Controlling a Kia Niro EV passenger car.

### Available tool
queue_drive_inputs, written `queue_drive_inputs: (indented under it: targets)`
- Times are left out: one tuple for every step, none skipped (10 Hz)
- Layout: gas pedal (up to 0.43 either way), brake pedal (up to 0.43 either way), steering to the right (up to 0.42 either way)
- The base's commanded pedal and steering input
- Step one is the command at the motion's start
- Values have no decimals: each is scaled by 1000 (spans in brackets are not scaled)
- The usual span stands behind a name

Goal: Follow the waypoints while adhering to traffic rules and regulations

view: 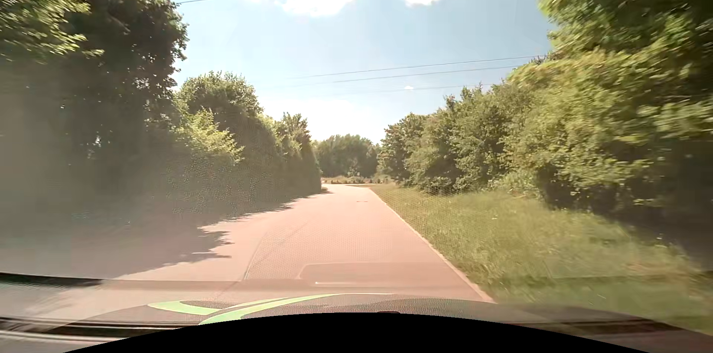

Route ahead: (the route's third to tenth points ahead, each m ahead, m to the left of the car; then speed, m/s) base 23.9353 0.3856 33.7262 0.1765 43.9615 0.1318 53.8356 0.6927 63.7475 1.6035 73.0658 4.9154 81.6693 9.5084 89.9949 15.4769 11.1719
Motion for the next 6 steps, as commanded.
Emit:
queue_drive_inputs:
  targets:
    - [98, 0, 0]
    - [98, 0, 1]
    - [98, 0, 1]
    - [98, 0, 1]
    - [98, 0, 1]
    - [98, 0, 1]
